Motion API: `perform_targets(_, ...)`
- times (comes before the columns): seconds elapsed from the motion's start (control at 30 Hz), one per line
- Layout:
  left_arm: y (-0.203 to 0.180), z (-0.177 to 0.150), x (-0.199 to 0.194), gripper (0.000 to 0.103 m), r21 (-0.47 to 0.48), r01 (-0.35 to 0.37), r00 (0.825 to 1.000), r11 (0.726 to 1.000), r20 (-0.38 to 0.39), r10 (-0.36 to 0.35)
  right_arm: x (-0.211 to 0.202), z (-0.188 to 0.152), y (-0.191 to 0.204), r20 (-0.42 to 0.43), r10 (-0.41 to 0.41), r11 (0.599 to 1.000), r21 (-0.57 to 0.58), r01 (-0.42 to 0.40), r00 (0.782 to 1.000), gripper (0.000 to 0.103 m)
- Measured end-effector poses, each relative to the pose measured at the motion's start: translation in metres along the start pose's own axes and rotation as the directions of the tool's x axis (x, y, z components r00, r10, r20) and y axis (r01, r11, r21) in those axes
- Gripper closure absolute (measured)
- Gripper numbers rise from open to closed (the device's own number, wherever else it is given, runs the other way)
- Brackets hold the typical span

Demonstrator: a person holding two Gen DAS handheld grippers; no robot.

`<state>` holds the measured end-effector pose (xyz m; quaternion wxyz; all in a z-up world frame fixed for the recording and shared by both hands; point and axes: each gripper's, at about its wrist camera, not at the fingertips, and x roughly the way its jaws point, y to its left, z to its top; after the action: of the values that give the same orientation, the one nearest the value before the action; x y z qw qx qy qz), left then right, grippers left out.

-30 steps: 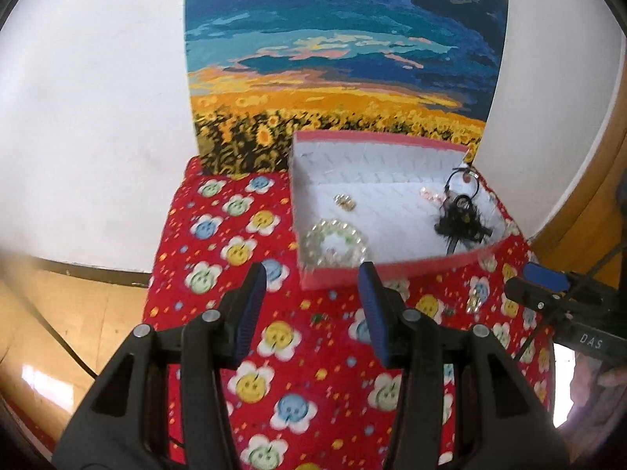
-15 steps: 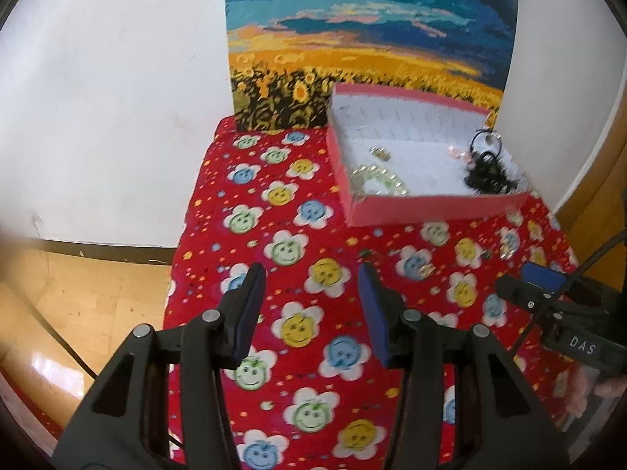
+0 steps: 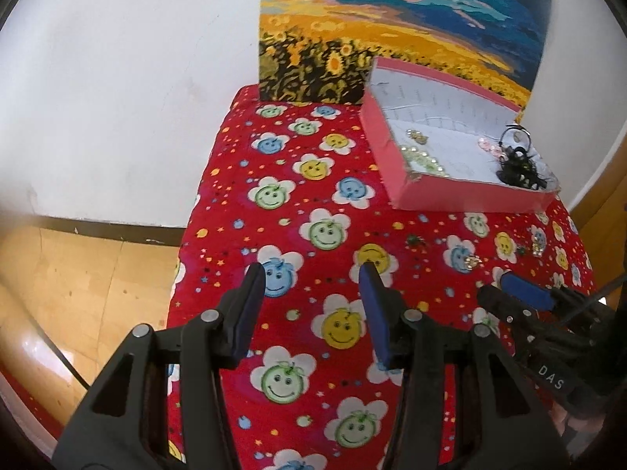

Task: Organize jewelry
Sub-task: 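Close the right tool on the small gold ring, then close the left tool on the green-stone ring while the right tool holds the gold ring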

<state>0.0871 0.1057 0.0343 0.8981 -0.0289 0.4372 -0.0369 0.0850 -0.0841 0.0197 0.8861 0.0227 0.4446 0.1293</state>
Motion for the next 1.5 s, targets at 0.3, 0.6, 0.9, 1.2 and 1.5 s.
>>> perform_targets(0.3, 0.012, -0.002, 0.010, 0.061, -0.021, 0.030, 1.000, 0.999, -0.007, -0.030, 0.020, 0.010, 0.011, 0.016, -0.041, 0.997, -0.070, 0.042, 0.999, 0.070)
perform_targets(0.6, 0.012, 0.000, 0.012, 0.060, -0.008, 0.049, 0.999, 0.999, -0.003, -0.049, 0.029, 0.013, 0.014, 0.027, -0.077, 0.993, -0.086, 0.079, 0.997, 0.074)
perform_targets(0.9, 0.012, 0.000, 0.013, 0.060, -0.020, 0.046, 0.999, 0.999, -0.023, -0.046, 0.030, 0.013, 0.016, 0.023, -0.088, 0.990, -0.105, 0.090, 0.996, 0.086)
perform_targets(1.2, 0.004, 0.005, 0.004, 0.060, -0.026, 0.036, 0.999, 0.999, -0.003, -0.036, 0.003, 0.011, 0.001, 0.012, -0.004, 0.998, -0.057, 0.005, 1.000, 0.087)
perform_targets(1.5, -0.026, 0.012, 0.014, 0.058, -0.065, 0.056, 0.998, 0.996, -0.015, -0.057, -0.036, 0.006, -0.036, 0.049, 0.022, 1.000, 0.006, -0.022, 0.999, 0.087)
